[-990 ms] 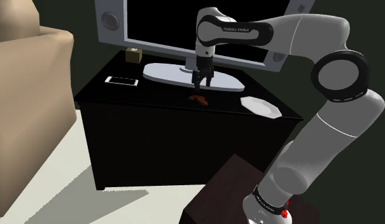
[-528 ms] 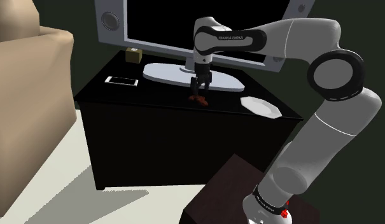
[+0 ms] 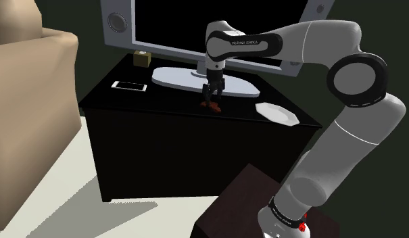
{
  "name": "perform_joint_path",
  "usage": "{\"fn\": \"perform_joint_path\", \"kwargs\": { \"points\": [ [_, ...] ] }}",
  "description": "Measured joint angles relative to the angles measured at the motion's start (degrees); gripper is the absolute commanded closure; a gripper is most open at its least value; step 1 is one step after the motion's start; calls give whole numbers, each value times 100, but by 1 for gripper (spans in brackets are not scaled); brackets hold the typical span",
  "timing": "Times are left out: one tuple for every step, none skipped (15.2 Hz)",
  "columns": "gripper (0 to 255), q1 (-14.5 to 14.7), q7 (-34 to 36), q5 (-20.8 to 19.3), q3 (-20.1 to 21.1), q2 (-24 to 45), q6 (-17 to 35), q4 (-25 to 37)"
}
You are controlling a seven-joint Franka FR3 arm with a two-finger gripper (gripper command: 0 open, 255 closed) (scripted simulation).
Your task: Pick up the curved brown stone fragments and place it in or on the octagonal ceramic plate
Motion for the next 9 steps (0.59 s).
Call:
{"fn": "perform_joint_path", "kwargs": {
  "points": [
    [255, 0, 0, 0, 0, 0, 0, 0],
    [255, 0, 0, 0, 0, 0, 0, 0],
    [255, 0, 0, 0, 0, 0, 0, 0],
    [255, 0, 0, 0, 0, 0, 0, 0],
    [255, 0, 0, 0, 0, 0, 0, 0],
    [255, 0, 0, 0, 0, 0, 0, 0],
    [255, 0, 0, 0, 0, 0, 0, 0],
    [255, 0, 0, 0, 0, 0, 0, 0],
    [255, 0, 0, 0, 0, 0, 0, 0]
  ]
}}
